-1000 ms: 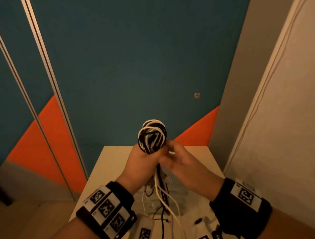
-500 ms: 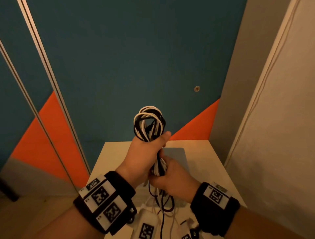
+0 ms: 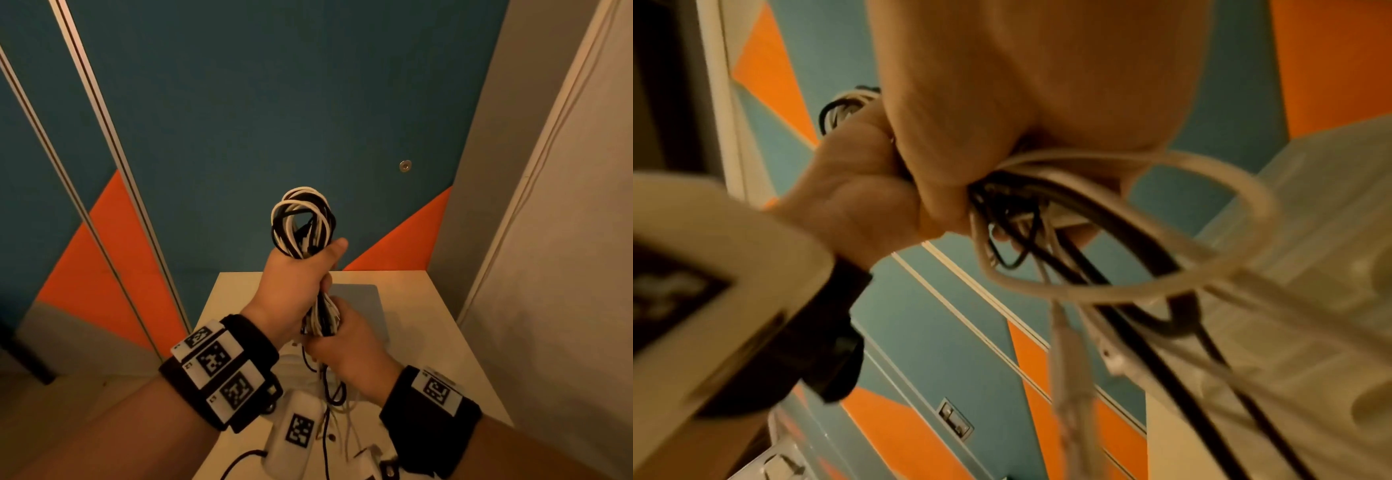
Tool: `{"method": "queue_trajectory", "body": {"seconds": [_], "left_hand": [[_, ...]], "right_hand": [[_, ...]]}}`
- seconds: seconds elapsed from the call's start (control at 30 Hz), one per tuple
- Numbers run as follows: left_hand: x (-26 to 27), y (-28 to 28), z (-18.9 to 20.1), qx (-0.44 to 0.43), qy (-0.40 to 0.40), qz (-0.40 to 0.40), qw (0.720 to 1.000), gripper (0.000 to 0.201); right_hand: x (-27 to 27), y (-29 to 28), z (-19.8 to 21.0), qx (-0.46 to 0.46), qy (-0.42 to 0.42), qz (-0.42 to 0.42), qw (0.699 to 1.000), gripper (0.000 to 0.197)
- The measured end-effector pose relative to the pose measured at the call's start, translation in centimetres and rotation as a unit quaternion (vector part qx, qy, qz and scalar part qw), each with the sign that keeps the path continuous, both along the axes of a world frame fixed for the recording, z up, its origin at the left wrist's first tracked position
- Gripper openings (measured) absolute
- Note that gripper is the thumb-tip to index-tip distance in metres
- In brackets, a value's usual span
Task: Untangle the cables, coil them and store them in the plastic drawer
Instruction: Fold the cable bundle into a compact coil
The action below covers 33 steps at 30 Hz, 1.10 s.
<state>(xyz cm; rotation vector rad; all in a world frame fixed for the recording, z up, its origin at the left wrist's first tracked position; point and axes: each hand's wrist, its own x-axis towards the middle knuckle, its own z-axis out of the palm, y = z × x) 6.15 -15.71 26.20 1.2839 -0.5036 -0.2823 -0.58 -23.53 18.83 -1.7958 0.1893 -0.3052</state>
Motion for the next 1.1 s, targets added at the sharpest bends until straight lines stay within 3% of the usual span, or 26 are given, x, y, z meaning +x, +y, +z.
{"method": "queue_trajectory", "body": {"seconds": [0.13, 0.2, 0.37, 0.47, 0.67, 0.8, 0.87, 0.93, 1.1], "left_hand": [[0.0, -0.2, 0.7, 0.001, -0.010, 0.028, 1.000, 0.026], [0.2, -0.2, 0.9, -0.013, 0.016, 0.049, 0.999, 0.027], [0.6, -0.2, 1.0, -0.038, 0.069, 0.051, 0.996, 0.028], [0.3, -0.3, 1.4, -0.021, 0.031, 0.053, 0.998, 0.024], [0.5, 0.1, 1.6, -0.021, 0.034, 0.061, 0.997, 0.031], [0.6, 0.4, 1.8, -0.031, 0.046, 0.051, 0.997, 0.029], [0.7, 0.7, 1.9, -0.028, 0.048, 0.047, 0.997, 0.029], [0.8, 1.0, 2.1, -0.025, 0.051, 0.043, 0.997, 0.029], [0.8, 1.7, 2.4, -0.018, 0.052, 0.032, 0.998, 0.026]], "right_hand": [[-0.4, 1.0, -1.0, 0.116, -0.041, -0.028, 0.992, 0.055], [-0.4, 1.3, -1.0, 0.139, -0.027, -0.011, 0.990, 0.053], [-0.1, 0.7, -0.4, 0.081, -0.025, 0.002, 0.996, 0.035], [-0.4, 1.0, -0.6, 0.074, 0.001, -0.011, 0.997, 0.036], [-0.6, 1.4, 0.0, 0.155, 0.066, 0.048, 0.984, 0.025], [-1.1, 1.6, -0.2, 0.123, 0.048, 0.039, 0.991, 0.021], [-1.3, 1.8, -0.6, 0.124, 0.070, 0.045, 0.989, 0.012], [-1.4, 1.8, -1.2, 0.120, 0.107, 0.058, 0.985, 0.017], [-2.3, 1.6, -1.9, 0.161, 0.147, 0.143, 0.965, 0.012]]}}
